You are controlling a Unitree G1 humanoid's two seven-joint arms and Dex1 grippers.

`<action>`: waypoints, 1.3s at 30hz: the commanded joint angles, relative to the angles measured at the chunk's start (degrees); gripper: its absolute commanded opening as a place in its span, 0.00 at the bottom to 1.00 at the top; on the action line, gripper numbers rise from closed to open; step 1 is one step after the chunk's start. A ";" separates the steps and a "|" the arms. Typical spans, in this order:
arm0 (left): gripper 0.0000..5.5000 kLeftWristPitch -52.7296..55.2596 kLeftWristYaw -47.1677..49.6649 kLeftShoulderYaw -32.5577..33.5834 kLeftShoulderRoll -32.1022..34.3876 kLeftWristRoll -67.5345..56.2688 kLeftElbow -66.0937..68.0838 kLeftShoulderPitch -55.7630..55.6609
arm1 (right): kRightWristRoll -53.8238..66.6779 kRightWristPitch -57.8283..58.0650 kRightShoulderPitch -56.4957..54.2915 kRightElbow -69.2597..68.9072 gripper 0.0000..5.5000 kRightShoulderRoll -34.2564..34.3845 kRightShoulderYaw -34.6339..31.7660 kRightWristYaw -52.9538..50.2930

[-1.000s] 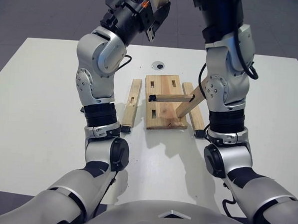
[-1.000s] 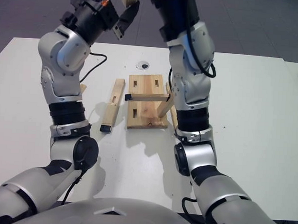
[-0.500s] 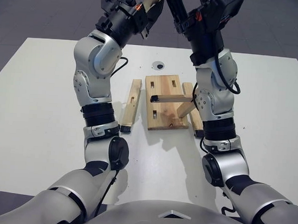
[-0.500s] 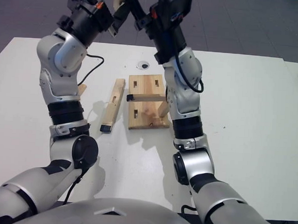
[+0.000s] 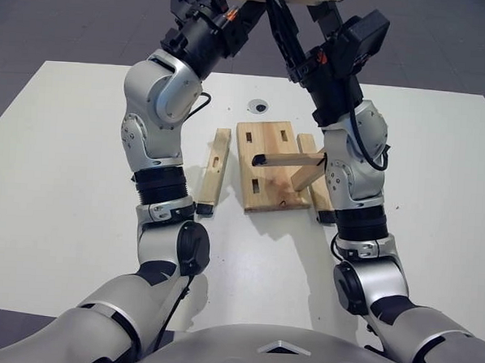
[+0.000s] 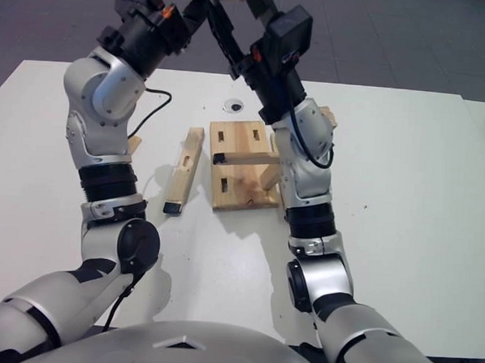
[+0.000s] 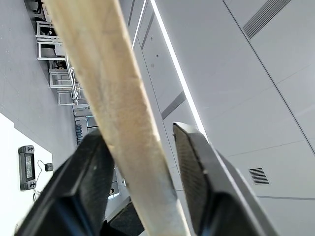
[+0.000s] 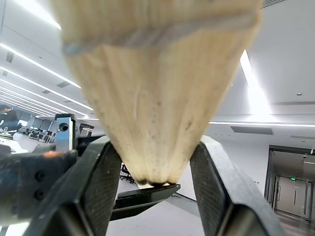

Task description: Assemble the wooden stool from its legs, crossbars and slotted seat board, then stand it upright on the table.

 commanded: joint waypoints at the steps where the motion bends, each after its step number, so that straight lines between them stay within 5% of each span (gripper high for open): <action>1: 0.52 1.62 -5.10 -0.52 -16.05 -0.48 -1.59 -10.07 | 1.22 4.02 5.30 -2.14 0.37 -2.67 -0.52 1.61; 16: 0.98 2.98 -6.93 -3.44 -12.10 -0.48 0.39 -7.98 | 5.47 8.35 8.84 -8.68 0.37 -4.95 -0.66 3.68; 39: 0.98 0.64 -7.96 -3.73 -4.64 -0.45 1.82 -3.99 | 7.22 12.66 11.53 -16.25 0.37 -8.59 -2.70 3.07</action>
